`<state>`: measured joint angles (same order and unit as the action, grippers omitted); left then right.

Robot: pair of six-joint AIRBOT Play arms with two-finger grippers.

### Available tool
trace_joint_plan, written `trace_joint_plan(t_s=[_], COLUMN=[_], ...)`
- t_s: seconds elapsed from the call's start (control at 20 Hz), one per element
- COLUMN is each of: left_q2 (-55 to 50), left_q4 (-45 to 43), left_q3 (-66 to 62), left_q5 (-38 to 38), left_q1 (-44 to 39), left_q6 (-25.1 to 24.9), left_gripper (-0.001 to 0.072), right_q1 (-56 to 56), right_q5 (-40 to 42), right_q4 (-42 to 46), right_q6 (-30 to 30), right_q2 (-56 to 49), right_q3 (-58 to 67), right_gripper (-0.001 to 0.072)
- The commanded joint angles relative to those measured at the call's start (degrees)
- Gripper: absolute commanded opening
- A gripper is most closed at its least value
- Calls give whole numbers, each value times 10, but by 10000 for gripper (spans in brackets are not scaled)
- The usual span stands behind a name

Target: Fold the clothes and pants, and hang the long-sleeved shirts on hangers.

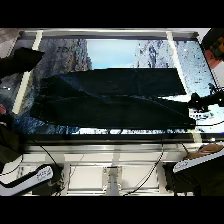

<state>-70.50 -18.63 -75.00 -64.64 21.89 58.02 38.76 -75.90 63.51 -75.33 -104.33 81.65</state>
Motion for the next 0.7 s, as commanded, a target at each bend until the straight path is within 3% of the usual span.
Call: trace_joint_plan(t_s=[0.0, 0.15, 0.4, 0.6, 0.65], left_q2=[1, 1, 1, -4, -8], left_q4=[36, 34, -42, -56, -55], left_q3=[0, 0, 0, 0, 0], left_q5=[-13, -12, -12, -12, -12], left_q1=[0, 0, 0, 0, 0], left_q6=[-6, -6, -6, -6, -6], left_gripper=[402, 357, 359, 358, 358], right_q1=[1, 1, -3, -13, -17], right_q5=[-13, -13, 8, 6, 1], right_q4=[-15, -16, -14, -24, -32], right_q6=[15, -9, -36, -37, -37], right_q2=[-7, -7, -7, -7, -7], right_q3=[14, 73, 145, 146, 148], right_gripper=[23, 20, 27, 233, 339])
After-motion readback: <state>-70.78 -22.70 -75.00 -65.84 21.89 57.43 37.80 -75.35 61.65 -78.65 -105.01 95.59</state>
